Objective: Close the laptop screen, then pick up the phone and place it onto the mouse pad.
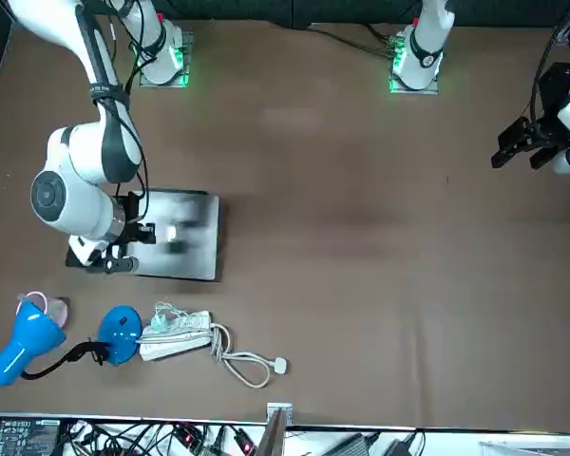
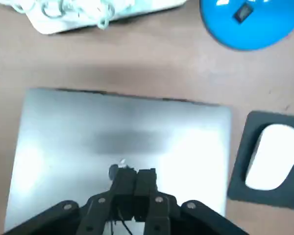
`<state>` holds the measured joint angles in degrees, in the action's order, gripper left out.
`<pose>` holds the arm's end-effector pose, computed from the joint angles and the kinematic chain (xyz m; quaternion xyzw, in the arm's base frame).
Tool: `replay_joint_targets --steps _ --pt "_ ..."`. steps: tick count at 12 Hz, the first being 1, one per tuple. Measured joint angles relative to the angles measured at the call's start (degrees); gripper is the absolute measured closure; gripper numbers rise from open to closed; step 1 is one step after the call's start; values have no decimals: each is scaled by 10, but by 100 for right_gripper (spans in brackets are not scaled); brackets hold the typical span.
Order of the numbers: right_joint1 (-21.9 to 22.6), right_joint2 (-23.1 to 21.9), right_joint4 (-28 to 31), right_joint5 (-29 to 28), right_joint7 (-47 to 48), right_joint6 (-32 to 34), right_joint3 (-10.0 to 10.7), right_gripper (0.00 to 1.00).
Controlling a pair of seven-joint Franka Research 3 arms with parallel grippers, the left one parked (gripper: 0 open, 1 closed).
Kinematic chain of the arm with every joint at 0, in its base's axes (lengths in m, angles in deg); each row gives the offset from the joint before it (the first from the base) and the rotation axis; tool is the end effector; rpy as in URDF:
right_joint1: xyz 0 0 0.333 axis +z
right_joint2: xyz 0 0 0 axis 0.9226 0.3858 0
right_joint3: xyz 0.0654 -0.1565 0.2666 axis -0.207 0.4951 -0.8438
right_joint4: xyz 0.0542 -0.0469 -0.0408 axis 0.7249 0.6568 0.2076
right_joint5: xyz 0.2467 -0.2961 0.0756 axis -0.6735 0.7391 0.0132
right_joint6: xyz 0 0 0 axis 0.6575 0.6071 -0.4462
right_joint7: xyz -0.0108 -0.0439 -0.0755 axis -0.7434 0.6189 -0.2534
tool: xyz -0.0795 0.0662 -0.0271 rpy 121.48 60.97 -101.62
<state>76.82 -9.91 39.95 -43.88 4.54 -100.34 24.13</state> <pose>0.6352 0.0972 0.3397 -0.9979 -0.0269 0.0487 0.0318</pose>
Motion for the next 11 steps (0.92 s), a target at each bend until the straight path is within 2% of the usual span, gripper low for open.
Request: replay_joint_targets --steps 3,7,11 --pt "-12 -2 -14 0 -55 15 5 98" --pt "-52 -35 -23 11 -191 117 12 96" --pt "-112 -83 7 32 -328 148 15 53"
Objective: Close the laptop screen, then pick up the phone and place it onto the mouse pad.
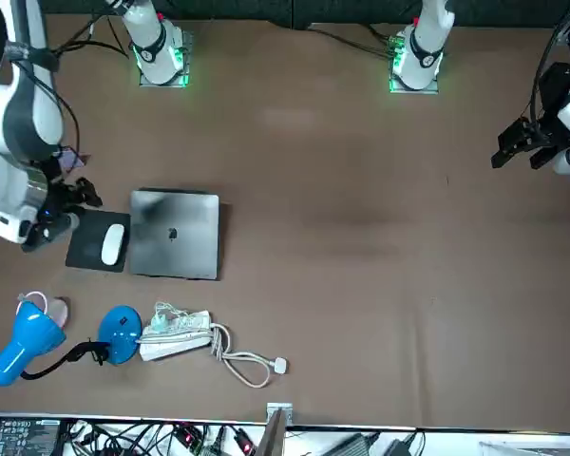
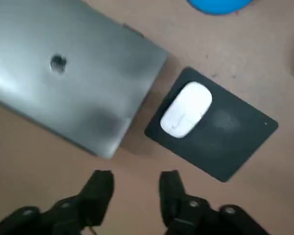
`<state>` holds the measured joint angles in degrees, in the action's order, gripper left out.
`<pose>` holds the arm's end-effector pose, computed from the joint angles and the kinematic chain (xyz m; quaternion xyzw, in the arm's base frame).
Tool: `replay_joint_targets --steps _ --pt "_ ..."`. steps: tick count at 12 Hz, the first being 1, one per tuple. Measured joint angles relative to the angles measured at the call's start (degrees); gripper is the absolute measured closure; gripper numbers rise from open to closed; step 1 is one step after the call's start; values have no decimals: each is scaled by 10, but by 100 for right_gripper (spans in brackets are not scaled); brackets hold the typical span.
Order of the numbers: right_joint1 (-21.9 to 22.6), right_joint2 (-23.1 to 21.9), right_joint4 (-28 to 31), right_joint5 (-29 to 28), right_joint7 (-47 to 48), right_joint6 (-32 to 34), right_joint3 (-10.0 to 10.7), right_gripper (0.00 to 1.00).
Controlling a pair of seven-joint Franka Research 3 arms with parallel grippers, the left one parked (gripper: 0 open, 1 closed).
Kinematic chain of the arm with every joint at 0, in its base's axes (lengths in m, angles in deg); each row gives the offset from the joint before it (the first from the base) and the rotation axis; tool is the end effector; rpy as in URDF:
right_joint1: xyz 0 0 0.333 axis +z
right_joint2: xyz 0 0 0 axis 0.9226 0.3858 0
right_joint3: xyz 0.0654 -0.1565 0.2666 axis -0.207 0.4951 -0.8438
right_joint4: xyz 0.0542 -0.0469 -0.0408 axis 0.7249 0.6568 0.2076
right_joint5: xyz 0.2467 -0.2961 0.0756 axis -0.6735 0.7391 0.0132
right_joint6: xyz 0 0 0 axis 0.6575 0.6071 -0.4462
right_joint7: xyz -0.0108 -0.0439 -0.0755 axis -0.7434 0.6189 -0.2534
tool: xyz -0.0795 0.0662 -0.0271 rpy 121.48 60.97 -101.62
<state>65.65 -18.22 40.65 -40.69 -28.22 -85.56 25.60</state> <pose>0.6016 -0.0423 0.4065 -0.9703 -0.2164 0.0994 0.0439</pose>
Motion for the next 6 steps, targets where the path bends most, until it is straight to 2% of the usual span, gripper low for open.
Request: replay_joint_targets --steps 3,4,6 --pt "-39 -43 48 2 -100 0 1 19" --pt "-63 -76 89 2 -167 -8 1 0" --pt "-81 -106 137 10 -233 -34 1 0"
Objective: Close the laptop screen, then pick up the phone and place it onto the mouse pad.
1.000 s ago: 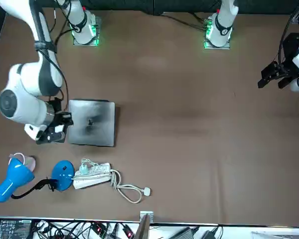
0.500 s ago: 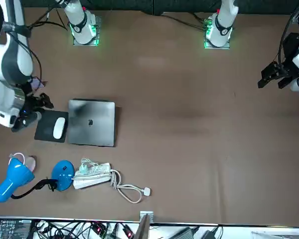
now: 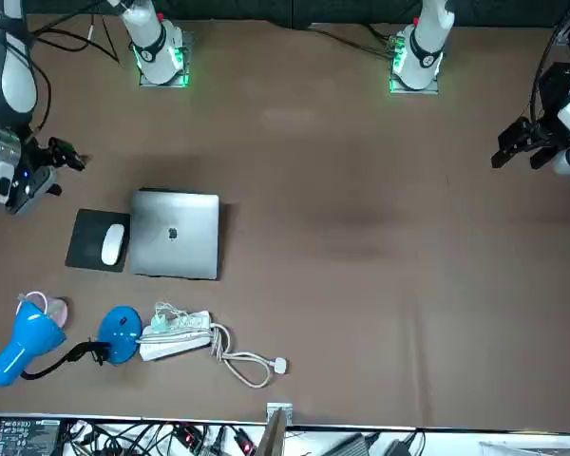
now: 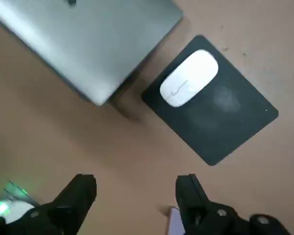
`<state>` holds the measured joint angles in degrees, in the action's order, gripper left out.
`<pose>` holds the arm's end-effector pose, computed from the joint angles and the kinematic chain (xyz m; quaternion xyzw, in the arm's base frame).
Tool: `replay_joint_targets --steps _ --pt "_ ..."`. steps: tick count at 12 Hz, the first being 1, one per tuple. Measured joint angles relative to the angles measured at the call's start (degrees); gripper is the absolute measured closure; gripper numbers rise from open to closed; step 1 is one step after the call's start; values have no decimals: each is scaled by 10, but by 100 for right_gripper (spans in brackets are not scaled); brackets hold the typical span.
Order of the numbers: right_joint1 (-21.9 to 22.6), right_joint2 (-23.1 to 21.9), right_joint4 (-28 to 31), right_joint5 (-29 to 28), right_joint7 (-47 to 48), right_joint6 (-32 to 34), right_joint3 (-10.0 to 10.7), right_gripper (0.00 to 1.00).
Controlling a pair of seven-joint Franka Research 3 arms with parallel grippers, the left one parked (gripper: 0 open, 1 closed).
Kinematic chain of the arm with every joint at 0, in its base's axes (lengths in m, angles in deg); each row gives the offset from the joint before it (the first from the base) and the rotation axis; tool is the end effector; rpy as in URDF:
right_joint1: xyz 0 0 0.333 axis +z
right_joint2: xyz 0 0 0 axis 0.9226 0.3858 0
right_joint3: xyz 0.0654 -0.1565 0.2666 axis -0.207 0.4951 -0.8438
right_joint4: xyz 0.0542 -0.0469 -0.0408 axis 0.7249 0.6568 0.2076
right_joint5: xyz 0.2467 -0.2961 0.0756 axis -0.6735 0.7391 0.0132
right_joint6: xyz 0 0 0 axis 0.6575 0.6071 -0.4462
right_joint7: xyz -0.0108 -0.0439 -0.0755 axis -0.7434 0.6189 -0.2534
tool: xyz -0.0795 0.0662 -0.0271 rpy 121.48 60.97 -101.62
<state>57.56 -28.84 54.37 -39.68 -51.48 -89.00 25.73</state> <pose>0.5301 -0.1177 0.4104 -0.9332 -0.3436 0.0836 0.0643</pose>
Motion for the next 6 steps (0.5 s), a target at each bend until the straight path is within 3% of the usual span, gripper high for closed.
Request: replay_joint_targets --steps 6 --pt "-25 -60 129 75 -100 -80 0 0"
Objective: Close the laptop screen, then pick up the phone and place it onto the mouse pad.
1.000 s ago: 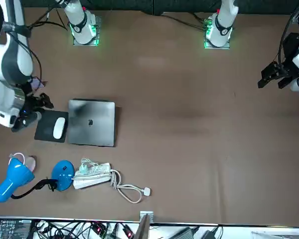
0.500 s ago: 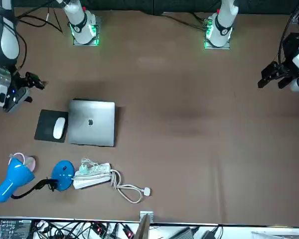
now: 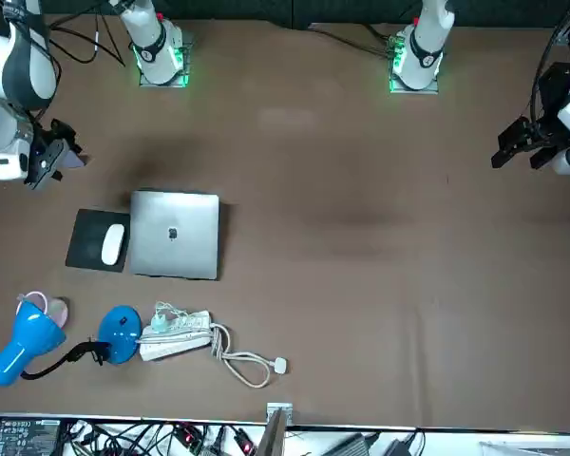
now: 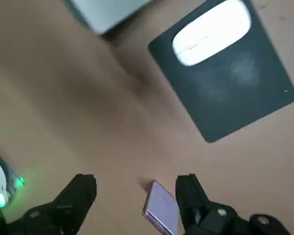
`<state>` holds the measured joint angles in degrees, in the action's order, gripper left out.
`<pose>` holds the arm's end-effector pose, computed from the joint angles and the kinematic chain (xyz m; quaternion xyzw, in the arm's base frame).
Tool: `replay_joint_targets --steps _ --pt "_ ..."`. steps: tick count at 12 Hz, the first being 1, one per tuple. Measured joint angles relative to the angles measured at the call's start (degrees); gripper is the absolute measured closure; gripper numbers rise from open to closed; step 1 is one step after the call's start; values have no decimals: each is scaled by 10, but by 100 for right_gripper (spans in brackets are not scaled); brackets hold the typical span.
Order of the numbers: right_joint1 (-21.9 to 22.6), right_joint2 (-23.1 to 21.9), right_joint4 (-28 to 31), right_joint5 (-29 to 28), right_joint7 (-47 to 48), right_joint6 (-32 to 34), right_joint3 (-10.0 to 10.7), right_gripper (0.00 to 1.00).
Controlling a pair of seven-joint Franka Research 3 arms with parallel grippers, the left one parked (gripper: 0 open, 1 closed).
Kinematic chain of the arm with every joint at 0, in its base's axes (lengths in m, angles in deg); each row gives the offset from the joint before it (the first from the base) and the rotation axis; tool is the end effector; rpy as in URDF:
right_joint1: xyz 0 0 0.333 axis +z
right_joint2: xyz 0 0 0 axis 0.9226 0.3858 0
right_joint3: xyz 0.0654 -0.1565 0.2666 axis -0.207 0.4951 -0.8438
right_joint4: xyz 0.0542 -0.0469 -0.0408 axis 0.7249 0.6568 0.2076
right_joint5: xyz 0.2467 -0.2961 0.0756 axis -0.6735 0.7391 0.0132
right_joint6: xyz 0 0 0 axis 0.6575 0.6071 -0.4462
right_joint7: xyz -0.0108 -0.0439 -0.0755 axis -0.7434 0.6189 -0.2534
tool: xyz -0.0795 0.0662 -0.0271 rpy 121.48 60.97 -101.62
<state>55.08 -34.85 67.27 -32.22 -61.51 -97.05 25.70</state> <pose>0.4777 -0.1366 0.3764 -0.8952 -0.4329 0.1028 0.0245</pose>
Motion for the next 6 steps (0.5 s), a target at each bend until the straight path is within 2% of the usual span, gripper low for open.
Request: replay_joint_targets --steps 6 --pt "-84 -11 42 6 -185 -13 1 0"
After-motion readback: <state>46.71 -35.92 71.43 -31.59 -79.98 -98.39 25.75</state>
